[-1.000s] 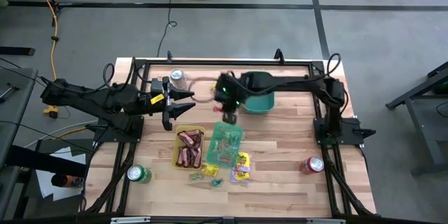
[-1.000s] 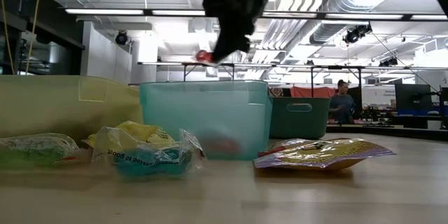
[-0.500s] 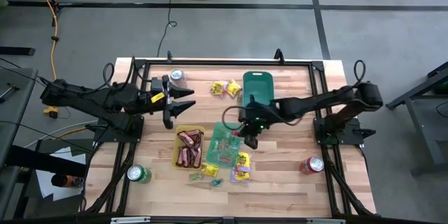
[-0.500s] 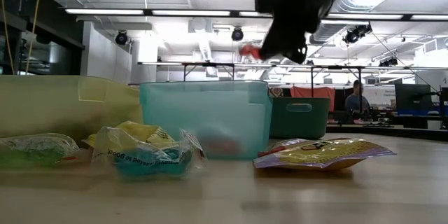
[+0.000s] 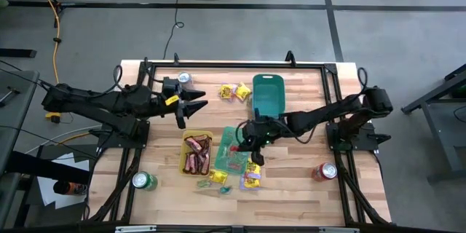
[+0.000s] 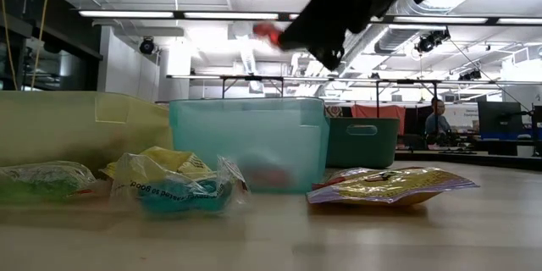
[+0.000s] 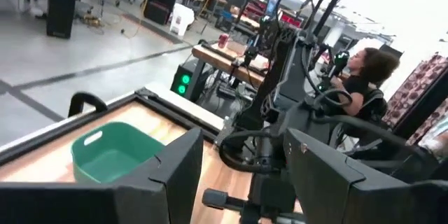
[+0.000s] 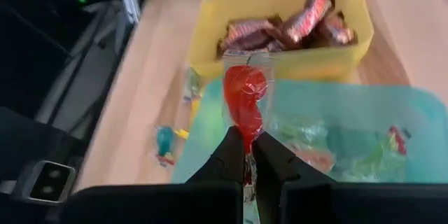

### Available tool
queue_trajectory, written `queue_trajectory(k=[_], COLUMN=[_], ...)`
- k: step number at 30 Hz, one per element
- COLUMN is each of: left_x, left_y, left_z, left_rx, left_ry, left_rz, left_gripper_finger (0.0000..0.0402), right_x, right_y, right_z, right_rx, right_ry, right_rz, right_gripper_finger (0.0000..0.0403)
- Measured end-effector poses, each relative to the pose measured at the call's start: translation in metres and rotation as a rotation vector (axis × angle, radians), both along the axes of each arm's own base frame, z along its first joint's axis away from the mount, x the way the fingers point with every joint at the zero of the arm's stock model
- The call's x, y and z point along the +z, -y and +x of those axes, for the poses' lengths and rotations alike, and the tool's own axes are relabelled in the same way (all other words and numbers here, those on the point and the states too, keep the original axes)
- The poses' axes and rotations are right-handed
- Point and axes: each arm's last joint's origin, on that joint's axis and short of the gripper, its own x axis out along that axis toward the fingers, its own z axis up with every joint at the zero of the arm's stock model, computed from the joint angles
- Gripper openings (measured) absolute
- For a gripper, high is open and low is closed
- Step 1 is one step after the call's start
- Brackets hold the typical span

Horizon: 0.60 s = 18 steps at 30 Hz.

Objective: Sort candy
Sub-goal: Put the red gummy into the light blue bin, then put the green gummy into the light blue bin

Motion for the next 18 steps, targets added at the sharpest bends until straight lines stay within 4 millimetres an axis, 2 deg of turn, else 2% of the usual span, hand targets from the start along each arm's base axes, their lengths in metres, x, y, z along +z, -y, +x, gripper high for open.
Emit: queue_trajectory(k=[4,8,14,18], left_x=[-0.003,-0.003,0.001,0.000], left_y=[0.002,0.005,0.008,0.010], left_z=[0.005,0.005,0.000,-0.001], left_rx=[-0.055,-0.164,-0.278,-0.338], left_ry=[-0.007,-0.009,0.007,-0.007], left_rz=[-0.042,-0.042,-0.003,0.035], left_gripper_finger=[0.0189,0.0189,0.0189,0.0189], right_x=[-0.007,-0.006,0.008,0.030], right_y=[-0.009,-0.016,-0.021,-0.023], right_z=[0.001,-0.001,0.004,0.013], right_rx=[-0.051,-0.132,-0.217,-0.268], right_ry=[-0.019,-0.011,0.010,0.051], right_rz=[-0.041,-0.079,-0.047,0.056], right_gripper_finger=[0.0030,0.0103,0.0218,0.0255])
